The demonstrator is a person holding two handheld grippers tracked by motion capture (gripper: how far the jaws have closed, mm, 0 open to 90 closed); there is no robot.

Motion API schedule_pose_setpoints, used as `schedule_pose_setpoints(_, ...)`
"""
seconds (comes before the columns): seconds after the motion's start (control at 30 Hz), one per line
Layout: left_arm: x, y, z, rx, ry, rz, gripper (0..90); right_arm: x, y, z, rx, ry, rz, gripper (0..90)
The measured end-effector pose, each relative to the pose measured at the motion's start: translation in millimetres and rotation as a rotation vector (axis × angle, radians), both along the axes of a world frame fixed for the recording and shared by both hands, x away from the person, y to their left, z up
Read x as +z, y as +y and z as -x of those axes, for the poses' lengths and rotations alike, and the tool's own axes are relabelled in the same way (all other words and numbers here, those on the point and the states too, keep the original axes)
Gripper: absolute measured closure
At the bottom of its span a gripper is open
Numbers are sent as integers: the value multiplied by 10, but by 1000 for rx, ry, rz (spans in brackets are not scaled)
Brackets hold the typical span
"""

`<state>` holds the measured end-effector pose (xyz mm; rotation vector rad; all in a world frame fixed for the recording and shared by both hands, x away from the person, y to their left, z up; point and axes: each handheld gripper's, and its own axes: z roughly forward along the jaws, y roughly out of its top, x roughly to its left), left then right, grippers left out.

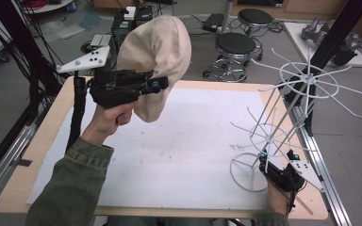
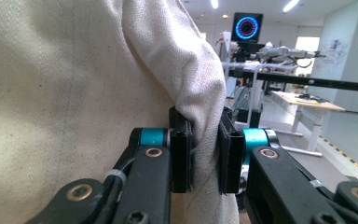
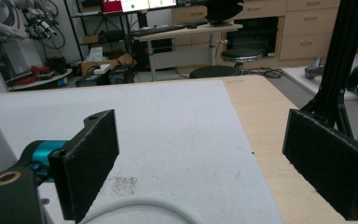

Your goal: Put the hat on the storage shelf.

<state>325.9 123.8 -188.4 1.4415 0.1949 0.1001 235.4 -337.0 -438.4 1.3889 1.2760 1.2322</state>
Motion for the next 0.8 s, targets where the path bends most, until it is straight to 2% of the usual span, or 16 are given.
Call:
schedule_pose_setpoints(0.17,76,-153,3,-21,-16,-12,782,-1,-1,-1,1,0,0,94)
schedule_pose_setpoints(0.2,104,-234,5,-32,-15,-12,779,-1,-1,0,1,-1,1,94)
schedule_pose_setpoints(0.27,117,-274,3,-42,-16,-6,777,-2,-2,2,2,-1,2,94)
schedule_pose_setpoints(0.4,171,-462,-6,-81,-21,-5,777,-3,-5,6,3,0,7,94)
schedule_pose_setpoints(0.8,260,-717,-5,-130,-16,1,774,-5,-11,7,6,1,14,94)
